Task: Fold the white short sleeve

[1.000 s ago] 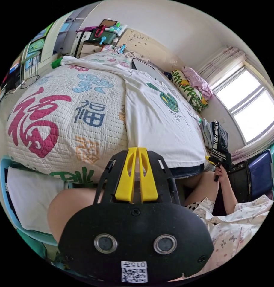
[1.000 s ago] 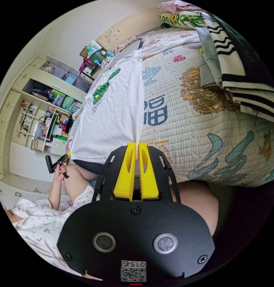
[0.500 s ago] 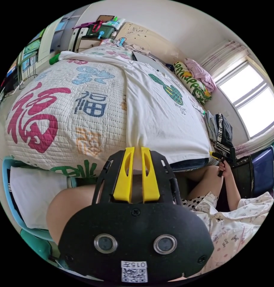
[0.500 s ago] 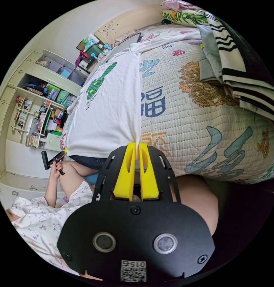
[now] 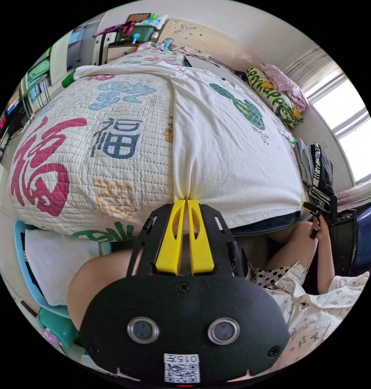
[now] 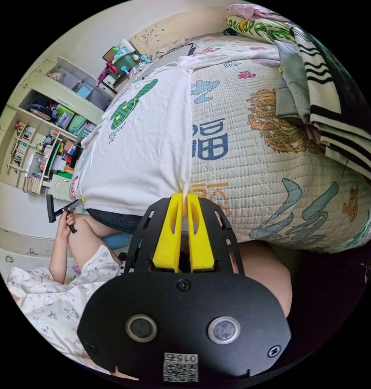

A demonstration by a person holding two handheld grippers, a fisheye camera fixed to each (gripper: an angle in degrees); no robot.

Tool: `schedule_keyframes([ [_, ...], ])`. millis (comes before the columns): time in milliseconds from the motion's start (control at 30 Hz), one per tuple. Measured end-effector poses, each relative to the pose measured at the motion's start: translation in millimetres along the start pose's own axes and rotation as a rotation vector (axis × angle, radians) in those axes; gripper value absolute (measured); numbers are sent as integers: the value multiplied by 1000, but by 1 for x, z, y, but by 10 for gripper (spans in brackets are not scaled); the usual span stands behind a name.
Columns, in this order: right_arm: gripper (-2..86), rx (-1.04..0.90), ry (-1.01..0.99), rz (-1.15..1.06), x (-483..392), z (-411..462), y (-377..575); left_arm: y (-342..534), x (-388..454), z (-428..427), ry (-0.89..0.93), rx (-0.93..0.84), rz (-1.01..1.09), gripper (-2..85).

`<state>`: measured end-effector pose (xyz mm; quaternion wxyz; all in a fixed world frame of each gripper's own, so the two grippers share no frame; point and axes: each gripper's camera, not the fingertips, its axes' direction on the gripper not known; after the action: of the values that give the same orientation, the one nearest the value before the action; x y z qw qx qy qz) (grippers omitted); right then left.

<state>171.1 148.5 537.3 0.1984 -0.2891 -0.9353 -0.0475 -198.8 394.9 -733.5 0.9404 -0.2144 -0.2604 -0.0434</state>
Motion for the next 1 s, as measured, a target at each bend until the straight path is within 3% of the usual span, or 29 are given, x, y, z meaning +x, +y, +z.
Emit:
schedule_keyframes([
  [233,5,7,150,-49,46,52,43,-6,19,16,-157,31,79,-6],
  [500,5,13,205,-69,121,92,85,-19,-9,30,-91,25,51,-6],
  [633,4,1,115,-45,191,95,101,-20,-31,25,-1,30,29,-6],
  [733,4,35,-9,-27,252,80,120,-7,-47,5,87,133,21,-7],
  [867,3,129,-157,27,330,73,158,2,-60,6,85,207,-29,-7],
  [1000,1,-9,80,20,333,151,143,-20,-34,59,-109,96,0,-5],
])
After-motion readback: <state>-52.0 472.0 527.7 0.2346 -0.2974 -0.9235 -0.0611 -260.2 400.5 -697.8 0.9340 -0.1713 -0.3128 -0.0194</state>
